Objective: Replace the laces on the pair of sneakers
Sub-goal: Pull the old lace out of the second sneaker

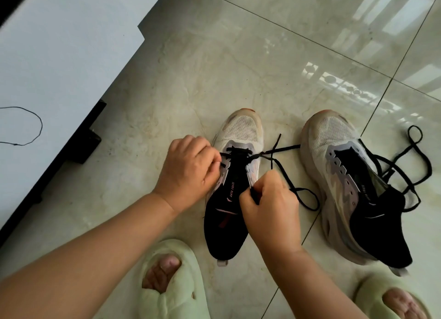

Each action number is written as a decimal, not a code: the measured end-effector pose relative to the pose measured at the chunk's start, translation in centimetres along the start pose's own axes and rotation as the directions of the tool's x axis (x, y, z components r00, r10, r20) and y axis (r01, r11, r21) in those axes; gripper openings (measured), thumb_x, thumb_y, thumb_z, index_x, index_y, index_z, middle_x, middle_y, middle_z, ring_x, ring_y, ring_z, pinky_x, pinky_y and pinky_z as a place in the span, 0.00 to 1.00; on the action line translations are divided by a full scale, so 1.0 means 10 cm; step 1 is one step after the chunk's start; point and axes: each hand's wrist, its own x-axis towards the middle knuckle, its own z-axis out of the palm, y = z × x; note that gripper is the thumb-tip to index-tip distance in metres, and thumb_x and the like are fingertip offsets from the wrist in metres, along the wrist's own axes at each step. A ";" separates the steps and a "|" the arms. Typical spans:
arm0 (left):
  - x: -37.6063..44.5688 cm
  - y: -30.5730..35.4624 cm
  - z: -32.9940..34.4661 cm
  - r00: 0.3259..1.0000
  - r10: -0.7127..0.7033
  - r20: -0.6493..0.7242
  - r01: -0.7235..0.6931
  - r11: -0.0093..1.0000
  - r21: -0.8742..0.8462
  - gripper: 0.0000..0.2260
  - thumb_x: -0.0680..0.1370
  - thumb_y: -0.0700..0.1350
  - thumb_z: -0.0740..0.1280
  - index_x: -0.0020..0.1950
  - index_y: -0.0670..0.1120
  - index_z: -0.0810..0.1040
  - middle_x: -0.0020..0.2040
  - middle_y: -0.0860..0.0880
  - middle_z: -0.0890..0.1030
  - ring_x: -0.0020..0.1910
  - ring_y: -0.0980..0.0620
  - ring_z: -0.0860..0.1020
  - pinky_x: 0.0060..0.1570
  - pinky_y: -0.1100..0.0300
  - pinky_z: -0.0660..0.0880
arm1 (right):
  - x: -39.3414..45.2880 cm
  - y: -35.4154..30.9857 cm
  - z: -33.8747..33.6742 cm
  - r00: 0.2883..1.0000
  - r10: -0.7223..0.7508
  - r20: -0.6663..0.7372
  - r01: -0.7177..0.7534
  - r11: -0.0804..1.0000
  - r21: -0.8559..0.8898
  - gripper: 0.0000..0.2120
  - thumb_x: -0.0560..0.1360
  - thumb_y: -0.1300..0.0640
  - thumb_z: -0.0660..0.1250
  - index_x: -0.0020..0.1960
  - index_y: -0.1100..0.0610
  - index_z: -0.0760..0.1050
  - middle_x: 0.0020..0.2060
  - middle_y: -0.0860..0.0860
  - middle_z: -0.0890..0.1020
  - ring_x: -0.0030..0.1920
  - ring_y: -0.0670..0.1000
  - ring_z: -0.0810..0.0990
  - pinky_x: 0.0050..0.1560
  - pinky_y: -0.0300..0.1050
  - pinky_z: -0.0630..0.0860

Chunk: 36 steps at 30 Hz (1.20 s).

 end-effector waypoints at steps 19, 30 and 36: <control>0.02 -0.04 -0.06 0.994 0.097 -0.058 -0.100 0.994 -0.050 0.03 0.72 0.44 0.70 0.39 0.46 0.82 0.37 0.49 0.77 0.38 0.45 0.75 0.43 0.55 0.66 | 0.00 0.00 0.02 1.000 -0.011 -0.016 0.011 1.000 0.000 0.10 0.70 0.61 0.66 0.37 0.58 0.64 0.30 0.46 0.69 0.32 0.54 0.71 0.33 0.46 0.67; -0.06 -0.39 0.00 0.836 -0.541 0.091 0.538 0.841 0.057 0.03 0.73 0.42 0.66 0.44 0.45 0.79 0.41 0.49 0.75 0.46 0.44 0.75 0.47 0.54 0.63 | 0.00 0.00 0.01 1.000 0.002 -0.003 -0.002 1.000 0.019 0.10 0.71 0.61 0.65 0.38 0.58 0.63 0.30 0.49 0.70 0.33 0.56 0.71 0.35 0.50 0.69; -0.07 -0.02 -0.10 1.000 -0.004 0.020 0.007 0.981 -0.194 0.10 0.72 0.45 0.67 0.50 0.44 0.83 0.43 0.47 0.77 0.42 0.47 0.75 0.44 0.55 0.70 | 0.01 0.00 0.01 1.000 -0.012 -0.004 0.012 1.000 0.009 0.10 0.70 0.60 0.65 0.38 0.58 0.63 0.32 0.50 0.71 0.34 0.57 0.71 0.35 0.49 0.68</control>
